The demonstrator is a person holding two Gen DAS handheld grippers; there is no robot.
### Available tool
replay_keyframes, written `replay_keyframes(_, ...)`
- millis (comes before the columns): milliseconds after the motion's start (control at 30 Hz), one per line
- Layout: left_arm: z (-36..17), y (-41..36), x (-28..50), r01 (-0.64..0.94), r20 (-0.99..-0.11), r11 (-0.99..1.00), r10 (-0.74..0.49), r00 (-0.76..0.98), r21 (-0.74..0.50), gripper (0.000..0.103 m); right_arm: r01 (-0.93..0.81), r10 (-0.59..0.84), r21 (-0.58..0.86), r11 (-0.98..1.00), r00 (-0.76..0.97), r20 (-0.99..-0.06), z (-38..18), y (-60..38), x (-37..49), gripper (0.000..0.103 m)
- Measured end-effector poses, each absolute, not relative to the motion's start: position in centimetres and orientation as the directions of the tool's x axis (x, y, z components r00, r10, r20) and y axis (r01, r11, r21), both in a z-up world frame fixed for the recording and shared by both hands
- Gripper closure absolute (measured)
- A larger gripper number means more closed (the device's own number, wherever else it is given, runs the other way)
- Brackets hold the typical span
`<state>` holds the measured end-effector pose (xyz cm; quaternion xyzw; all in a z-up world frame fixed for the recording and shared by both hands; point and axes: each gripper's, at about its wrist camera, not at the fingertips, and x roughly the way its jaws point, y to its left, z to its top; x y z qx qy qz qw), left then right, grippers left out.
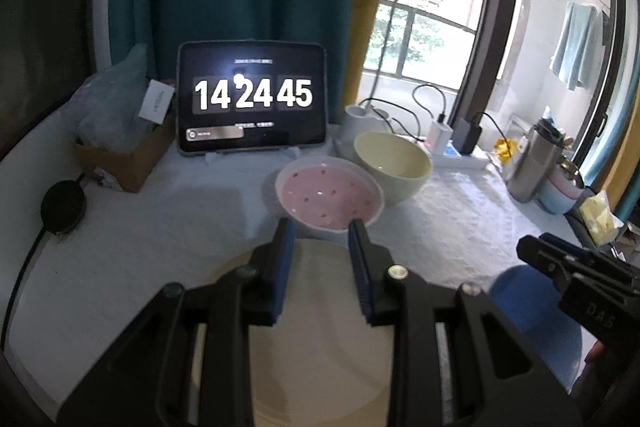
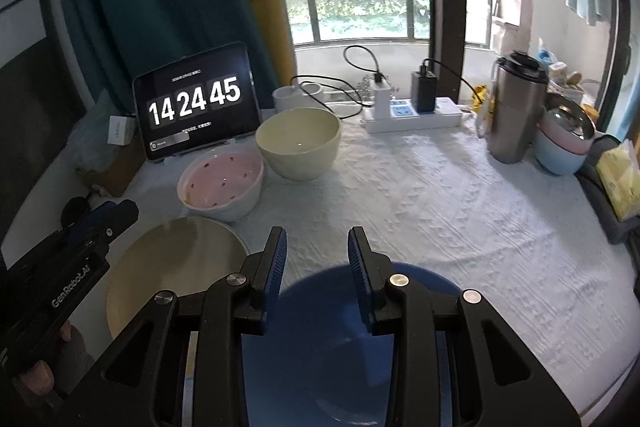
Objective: Organize plates and bowls
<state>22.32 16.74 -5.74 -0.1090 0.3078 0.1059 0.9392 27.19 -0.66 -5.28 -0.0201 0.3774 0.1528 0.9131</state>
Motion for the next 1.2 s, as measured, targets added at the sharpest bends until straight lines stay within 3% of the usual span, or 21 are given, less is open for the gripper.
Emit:
replay_keyframes(1067,-8.9,23.9,29.5,-0.231,-0.689,0.966,0.089,0.719,-0.117,0.073,-0.252,0.286,0.166,0.953,0.575,-0.766,-8.4,7.6,33.3,0.069)
replay_keyframes(1200,-9.7,24.5,30.8,-0.232,-0.706,0.962,0.065,0.705,-0.143,0.06,-0.239,0.288,0.183,0.954,0.545,-0.788,-9.2,8.6,34.3,0.069)
